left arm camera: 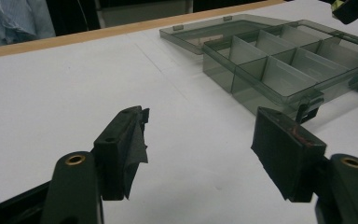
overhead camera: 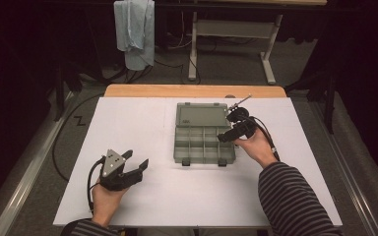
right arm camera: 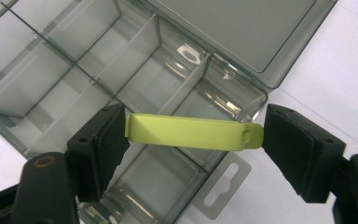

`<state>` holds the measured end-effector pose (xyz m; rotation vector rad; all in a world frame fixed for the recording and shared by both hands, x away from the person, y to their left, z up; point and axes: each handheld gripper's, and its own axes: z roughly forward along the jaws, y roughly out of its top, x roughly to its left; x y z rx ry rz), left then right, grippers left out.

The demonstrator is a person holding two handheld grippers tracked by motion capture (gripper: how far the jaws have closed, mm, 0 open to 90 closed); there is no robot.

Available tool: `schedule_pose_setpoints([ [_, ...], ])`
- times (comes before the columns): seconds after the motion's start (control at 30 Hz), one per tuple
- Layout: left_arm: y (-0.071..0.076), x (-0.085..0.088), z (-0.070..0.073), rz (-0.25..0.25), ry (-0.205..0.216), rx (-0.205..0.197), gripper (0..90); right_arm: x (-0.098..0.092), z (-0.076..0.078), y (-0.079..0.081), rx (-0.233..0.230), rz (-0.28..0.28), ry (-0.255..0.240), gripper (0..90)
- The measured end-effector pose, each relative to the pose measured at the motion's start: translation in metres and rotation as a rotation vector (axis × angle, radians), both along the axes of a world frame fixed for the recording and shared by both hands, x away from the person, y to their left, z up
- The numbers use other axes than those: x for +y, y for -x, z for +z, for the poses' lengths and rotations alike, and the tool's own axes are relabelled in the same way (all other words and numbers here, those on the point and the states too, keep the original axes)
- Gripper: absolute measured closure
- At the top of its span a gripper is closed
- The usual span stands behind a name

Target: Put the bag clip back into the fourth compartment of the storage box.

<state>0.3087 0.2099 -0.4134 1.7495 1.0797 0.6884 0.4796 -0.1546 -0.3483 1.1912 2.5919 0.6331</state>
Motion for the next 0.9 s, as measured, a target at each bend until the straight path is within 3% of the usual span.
schedule_pose_setpoints([
  [0.43, 0.0, 0.0, 0.0, -0.001, 0.0, -0.004, 34.2, 0.005, -0.007, -0.011, 0.014, 0.002, 0.046, 24.6],
  [0.9, 0.0, 0.0, 0.0, -0.002, -0.001, -0.005, 34.2, 0.004, -0.013, -0.017, 0.028, -0.006, 0.055, 24.5],
])
